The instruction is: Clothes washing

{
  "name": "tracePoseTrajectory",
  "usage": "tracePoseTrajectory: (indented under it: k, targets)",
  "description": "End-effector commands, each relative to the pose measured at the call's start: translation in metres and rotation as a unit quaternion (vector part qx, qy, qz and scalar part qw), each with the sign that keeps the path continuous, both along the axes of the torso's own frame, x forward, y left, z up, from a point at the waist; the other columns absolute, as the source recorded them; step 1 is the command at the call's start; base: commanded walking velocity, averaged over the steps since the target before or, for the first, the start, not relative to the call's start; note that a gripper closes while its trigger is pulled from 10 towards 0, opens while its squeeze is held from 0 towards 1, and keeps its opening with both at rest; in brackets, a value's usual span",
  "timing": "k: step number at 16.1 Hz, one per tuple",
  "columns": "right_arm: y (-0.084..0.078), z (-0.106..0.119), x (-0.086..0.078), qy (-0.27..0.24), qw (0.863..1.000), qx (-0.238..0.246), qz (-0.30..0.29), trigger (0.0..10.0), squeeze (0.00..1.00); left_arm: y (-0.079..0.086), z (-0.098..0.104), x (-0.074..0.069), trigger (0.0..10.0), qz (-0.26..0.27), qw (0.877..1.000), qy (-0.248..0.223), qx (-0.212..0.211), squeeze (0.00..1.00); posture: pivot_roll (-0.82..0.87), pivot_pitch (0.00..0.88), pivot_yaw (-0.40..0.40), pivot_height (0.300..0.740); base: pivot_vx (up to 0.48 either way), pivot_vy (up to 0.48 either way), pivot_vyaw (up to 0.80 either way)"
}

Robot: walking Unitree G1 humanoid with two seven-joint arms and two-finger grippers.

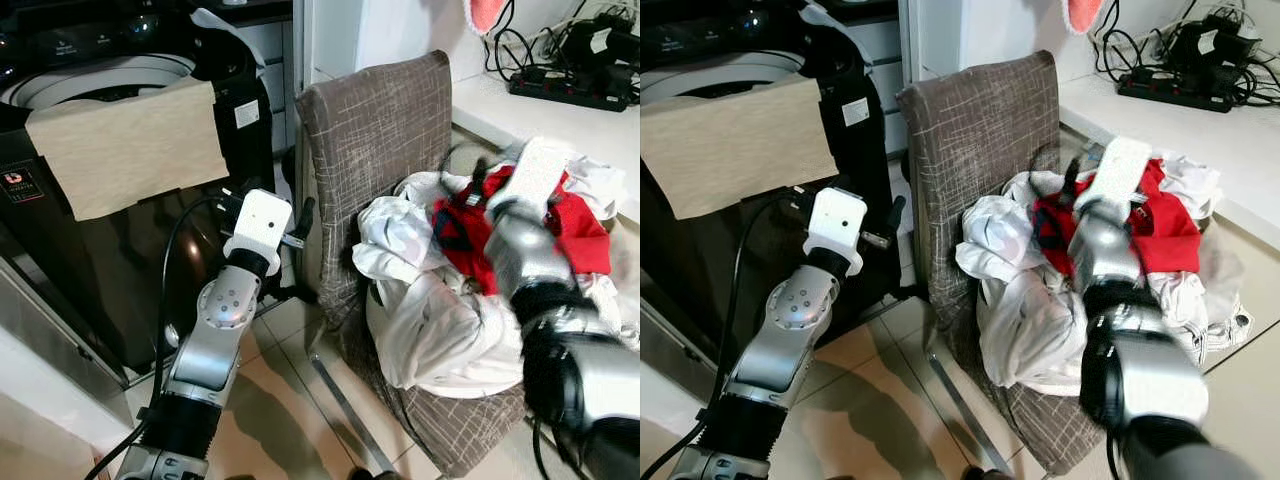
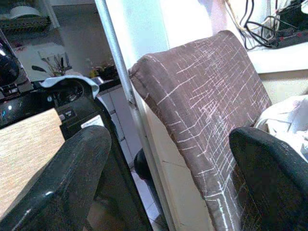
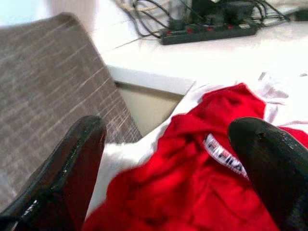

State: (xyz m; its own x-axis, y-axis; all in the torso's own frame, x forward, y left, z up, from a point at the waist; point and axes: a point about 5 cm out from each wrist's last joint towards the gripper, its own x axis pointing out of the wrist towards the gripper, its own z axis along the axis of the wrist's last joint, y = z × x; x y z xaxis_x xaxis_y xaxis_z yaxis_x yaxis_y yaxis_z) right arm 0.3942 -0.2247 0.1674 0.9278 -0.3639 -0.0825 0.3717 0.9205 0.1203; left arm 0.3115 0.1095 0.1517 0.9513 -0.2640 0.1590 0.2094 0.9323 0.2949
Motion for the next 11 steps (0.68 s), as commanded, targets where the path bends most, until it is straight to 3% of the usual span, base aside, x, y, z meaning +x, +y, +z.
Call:
tracePoseTrajectory:
  k: [1,2,4,6,11]
  targets:
    - [-0.008,0.003,0.001,0.011,0.999,0.049,-0.016,10.0,1.0,-0.003,0.004,0.001,10.0,-0.01,1.0,-0.007,0.003,0.0,0.03,0.0,-0.01,0.74,0.0,0.0,0.0]
    - [-0.015,0.006,0.002,0.019,0.994,0.099,-0.042,10.0,0.0,-0.003,0.004,0.001,10.0,-0.011,1.0,-0.008,0.003,0.0,0.03,0.0,-0.01,0.74,0.0,0.0,0.0]
    - [-0.027,0.003,-0.002,0.088,0.986,0.096,-0.107,10.0,0.0,-0.004,0.005,0.002,10.0,-0.012,1.0,-0.009,0.004,0.0,0.03,0.0,-0.011,0.74,0.0,0.0,0.0]
    - [-0.029,-0.007,-0.006,0.132,0.98,0.08,-0.123,10.0,0.0,-0.003,0.006,0.002,10.0,-0.01,1.0,-0.011,0.002,0.0,0.04,0.0,-0.016,0.74,0.0,0.0,0.0]
    - [-0.023,-0.039,-0.018,0.22,0.967,0.066,-0.112,10.0,0.0,-0.003,0.007,0.001,10.0,-0.008,1.0,-0.012,-0.003,0.0,0.04,0.0,-0.022,0.74,0.0,0.0,0.0]
